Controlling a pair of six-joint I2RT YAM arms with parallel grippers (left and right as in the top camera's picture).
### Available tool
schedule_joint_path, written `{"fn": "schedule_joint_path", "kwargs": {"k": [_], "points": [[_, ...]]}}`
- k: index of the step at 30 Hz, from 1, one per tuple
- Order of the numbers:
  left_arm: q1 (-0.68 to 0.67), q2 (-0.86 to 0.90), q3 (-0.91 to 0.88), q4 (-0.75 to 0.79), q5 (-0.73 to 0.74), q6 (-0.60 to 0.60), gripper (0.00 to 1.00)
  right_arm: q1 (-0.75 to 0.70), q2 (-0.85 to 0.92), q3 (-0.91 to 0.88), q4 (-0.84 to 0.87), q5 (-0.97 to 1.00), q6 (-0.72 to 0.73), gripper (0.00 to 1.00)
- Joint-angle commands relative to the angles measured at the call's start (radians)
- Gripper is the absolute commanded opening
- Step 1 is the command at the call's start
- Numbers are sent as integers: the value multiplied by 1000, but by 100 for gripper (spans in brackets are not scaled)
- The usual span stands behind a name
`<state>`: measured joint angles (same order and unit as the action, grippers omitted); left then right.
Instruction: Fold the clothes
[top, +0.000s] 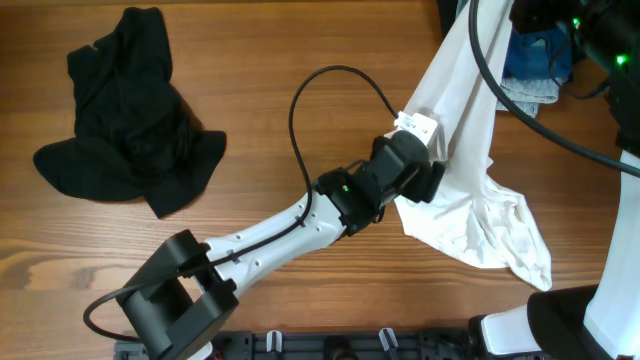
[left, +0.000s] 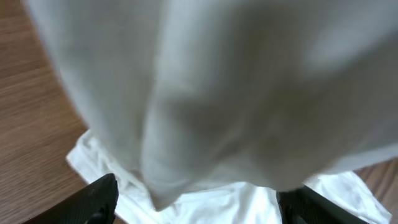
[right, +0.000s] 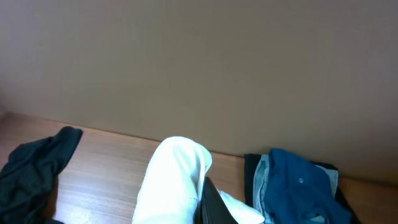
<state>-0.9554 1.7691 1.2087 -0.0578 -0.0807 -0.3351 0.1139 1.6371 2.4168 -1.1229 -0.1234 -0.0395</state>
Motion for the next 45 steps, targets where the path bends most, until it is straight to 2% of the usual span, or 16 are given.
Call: {"fn": "schedule_joint_path", "kwargs": {"k": [1,7,18,25,30,36,40,42,45], "points": [[-56,4,-7,11,0,23,80,-5,3,10,3,-16,-2,4],[-84,31,-7,34,-98,39,82,-5,3,10,-1,-37,-2,4],[-8,124,-7,133,-157,40,80,-5,3,10,-9,-43,-3,4],[21,126,-7,121,-165,39,79,-5,3,10,-10,-43,-3,4],[26,126,-7,185,-163,39,83,-5,3,10,-9,-43,-3,4],[26,126,-7,234,-84,39,83,-5,3,10,-16,-42,-6,4],[26,126,-7,237,-84,39,81,-5,3,10,-15,-42,-6,4],[25,126,-7,242,-84,39,70,-5,3,10,-15,-42,-6,4],[24,126,-7,246,-85,39,31,-5,3,10,-15,-42,-6,4]]}}
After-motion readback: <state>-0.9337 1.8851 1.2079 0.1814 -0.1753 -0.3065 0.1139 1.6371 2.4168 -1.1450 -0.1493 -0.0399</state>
